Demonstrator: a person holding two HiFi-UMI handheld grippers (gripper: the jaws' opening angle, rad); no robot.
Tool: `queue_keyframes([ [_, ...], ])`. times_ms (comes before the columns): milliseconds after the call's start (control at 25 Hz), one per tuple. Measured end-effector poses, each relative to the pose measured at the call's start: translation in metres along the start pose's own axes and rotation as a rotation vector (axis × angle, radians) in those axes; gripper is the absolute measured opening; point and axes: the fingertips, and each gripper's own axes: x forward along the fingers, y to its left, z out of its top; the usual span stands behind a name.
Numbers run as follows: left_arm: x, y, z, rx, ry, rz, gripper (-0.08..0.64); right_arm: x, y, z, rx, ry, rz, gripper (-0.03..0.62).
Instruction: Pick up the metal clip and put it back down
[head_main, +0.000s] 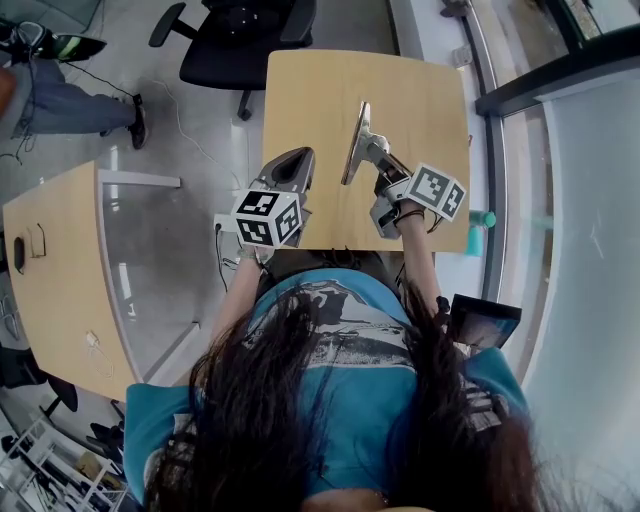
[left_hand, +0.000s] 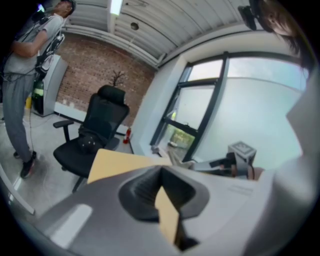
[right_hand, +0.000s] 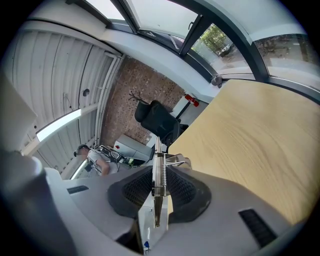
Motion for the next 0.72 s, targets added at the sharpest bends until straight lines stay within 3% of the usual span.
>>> queue_keyframes([
  [200,0.001,-0.005,-0.003,0.019,0.011,0.004,0.002,0.015,-0.018,0.003,0.003,0.040,-0.019,0.094],
  [520,-0.006,0.005,-0.005,0.026,0.021,0.047,0.002,0.082,-0.074,0.007,-0.072,0.180,-0.149,0.094],
  [720,-0.014,0.017,-0.007,0.011,0.022,0.093,0.002,0.112,-0.108,0.003,-0.032,0.239,-0.218,0.094],
])
